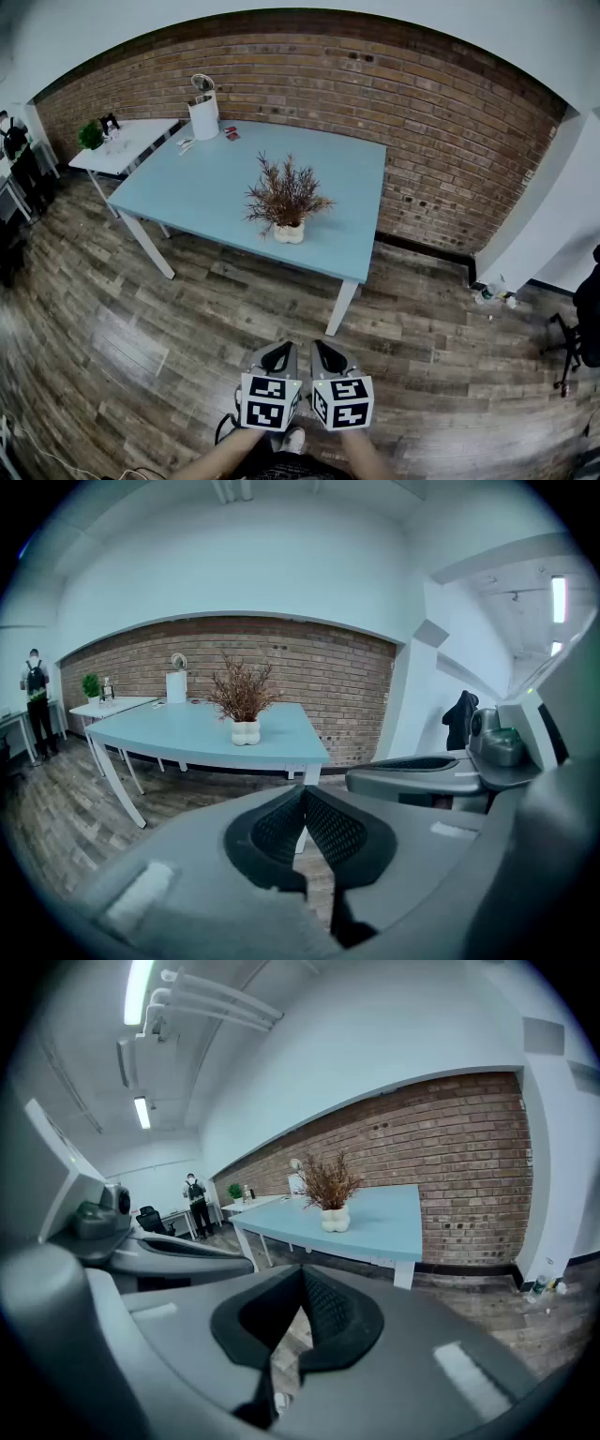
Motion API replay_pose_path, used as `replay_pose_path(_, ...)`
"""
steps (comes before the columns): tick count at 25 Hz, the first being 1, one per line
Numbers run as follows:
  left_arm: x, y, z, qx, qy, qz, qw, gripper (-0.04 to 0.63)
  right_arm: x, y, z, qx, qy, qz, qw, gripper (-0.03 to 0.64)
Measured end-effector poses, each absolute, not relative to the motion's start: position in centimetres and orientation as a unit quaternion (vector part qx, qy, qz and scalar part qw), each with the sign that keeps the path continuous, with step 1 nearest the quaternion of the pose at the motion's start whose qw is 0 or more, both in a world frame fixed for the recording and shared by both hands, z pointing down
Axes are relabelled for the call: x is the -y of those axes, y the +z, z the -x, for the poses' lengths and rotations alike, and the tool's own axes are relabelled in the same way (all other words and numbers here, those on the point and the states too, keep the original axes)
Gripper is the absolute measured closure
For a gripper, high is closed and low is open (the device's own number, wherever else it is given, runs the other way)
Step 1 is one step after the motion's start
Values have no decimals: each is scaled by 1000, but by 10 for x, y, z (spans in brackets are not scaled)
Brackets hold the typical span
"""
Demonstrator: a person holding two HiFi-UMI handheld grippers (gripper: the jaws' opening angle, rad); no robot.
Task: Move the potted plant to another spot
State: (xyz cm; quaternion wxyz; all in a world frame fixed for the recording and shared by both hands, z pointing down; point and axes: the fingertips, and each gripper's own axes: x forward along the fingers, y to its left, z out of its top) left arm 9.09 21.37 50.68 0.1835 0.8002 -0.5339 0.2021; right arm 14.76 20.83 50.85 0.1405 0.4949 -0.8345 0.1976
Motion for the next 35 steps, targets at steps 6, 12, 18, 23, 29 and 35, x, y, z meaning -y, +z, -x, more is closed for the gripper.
replay_pose_path(6,-215,498,-98,535,206,-801,173,594,-213,505,-152,835,206,-495,126,611)
replay_pose_path(12,-210,500,-98,534,204,-801,175,594,-209,506,-151,838,196,-493,130,611)
replay_pose_path(18,-200,508,-94,530,191,-805,185,595,-197,512,-146,836,191,-495,137,611)
replay_pose_path(23,-186,518,-86,527,191,-805,194,594,-183,518,-141,833,190,-498,146,611)
replay_pose_path(29,-157,522,-67,530,190,-803,195,594,-156,529,-124,832,193,-497,155,611)
replay_pose_path(35,-123,530,-49,529,183,-802,208,594,-118,536,-108,828,187,-503,161,606)
